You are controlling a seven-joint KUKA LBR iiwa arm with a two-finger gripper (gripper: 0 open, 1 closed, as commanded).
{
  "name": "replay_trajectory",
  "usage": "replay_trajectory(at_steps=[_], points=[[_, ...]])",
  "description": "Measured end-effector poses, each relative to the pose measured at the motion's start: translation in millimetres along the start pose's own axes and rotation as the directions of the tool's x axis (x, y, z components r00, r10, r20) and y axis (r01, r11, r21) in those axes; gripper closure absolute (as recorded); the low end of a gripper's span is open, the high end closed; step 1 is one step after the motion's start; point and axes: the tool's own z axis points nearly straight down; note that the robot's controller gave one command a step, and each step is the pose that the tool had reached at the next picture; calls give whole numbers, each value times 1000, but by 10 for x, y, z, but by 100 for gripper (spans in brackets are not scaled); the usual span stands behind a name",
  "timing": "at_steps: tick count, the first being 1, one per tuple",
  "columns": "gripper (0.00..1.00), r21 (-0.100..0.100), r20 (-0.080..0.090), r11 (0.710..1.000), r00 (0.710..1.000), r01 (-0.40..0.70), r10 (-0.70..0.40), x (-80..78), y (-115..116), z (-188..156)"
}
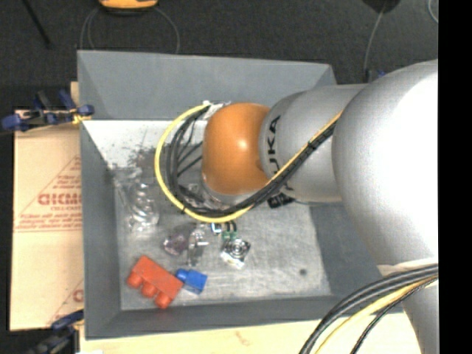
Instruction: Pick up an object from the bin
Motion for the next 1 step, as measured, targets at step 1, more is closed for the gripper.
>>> replay_trajectory(at_steps=[1], points=[[0, -1, 5, 999, 999, 39, -39, -164, -319, 270]])
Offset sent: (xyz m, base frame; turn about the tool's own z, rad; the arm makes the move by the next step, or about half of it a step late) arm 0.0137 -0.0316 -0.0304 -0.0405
